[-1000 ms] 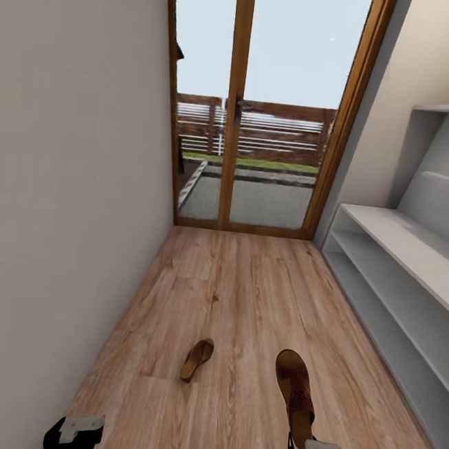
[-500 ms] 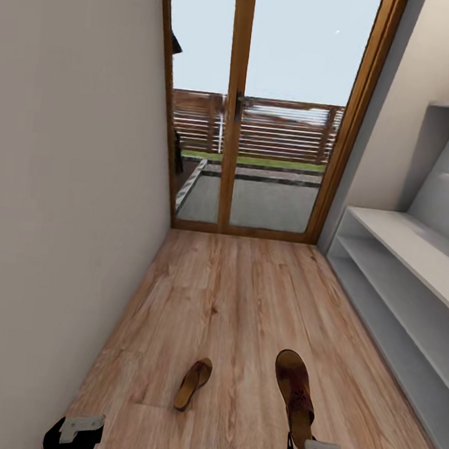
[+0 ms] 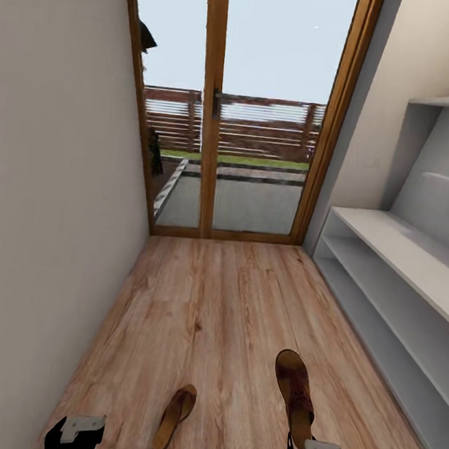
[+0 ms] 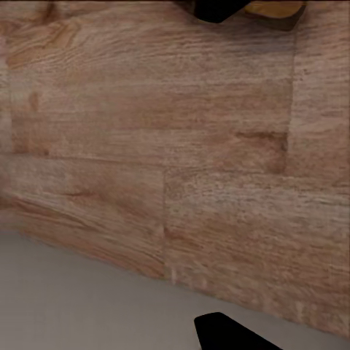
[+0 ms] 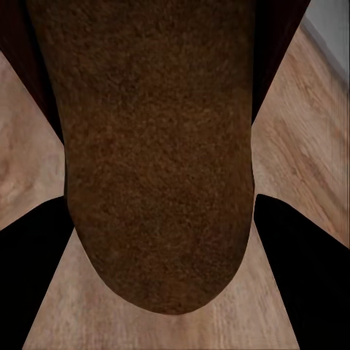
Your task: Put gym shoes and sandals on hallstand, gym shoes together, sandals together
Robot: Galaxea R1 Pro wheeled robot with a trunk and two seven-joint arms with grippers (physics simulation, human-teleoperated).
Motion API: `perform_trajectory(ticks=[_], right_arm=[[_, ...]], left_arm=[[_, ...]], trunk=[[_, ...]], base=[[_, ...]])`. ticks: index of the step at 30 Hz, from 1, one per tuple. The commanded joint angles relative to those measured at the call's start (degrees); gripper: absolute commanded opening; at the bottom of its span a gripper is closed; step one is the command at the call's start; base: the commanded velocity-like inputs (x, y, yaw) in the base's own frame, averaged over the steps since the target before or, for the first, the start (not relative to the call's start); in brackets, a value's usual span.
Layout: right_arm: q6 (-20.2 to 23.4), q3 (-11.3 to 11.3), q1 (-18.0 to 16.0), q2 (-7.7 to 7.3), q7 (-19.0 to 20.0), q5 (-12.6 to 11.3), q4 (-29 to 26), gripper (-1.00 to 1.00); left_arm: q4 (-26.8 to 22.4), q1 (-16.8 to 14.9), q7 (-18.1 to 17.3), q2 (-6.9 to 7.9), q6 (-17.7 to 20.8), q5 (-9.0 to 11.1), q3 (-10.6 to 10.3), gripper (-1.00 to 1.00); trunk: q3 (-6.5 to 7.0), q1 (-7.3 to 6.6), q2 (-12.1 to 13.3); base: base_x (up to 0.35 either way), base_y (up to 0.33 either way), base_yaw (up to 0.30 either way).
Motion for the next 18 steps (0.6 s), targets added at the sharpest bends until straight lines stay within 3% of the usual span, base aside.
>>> perform_trajectory(ticks=[1, 8, 11, 14, 18], right_arm=[[-0.02, 0.22, -0.05, -0.01, -0.43, 0.37, -0.03, -1.0], [0.25, 0.39, -0.05, 0.06, -0.12, 0.52, -4.14, -1.0], [0.99, 0.44, -0.05, -0.11, -0.03, 0.64, -8.47, -1.0], [5.84, 0.46, -0.05, -0.29, 0.04, 0.79, -16.4, -1.0], [13.25, 0.53, -0.05, -0.34, 0.79, 0.81, -24.6, -1.0]], left_arm=[[0.02, -0.01, 0.07, -0.05, -0.13, -0.18, -0.23, 1.0], [0.05, -0.87, -2.89, 0.17, 1.65, -0.3, -0.42, 1.0], [-0.02, -1.49, -6.27, 0.29, 3.79, -0.43, -0.38, 1.0], [0.04, -5.11, -11.25, 0.45, 9.74, -0.5, -0.42, 1.0], [0.08, -7.89, -12.87, 0.53, 14.53, -0.78, -0.44, 1.0]], trunk=[[-0.05, 0.03, -0.02], [-0.05, 0.03, -0.02], [-0.05, 0.03, -0.02], [-0.05, 0.03, -0.02], [-0.05, 0.03, -0.02]], base=[[0.26, 0.0, -0.277], [0.045, 0.0, -0.064], [0.007, 0.0, -0.01], [0.002, 0.0, -0.003], [0.0, 0.0, -0.001]])
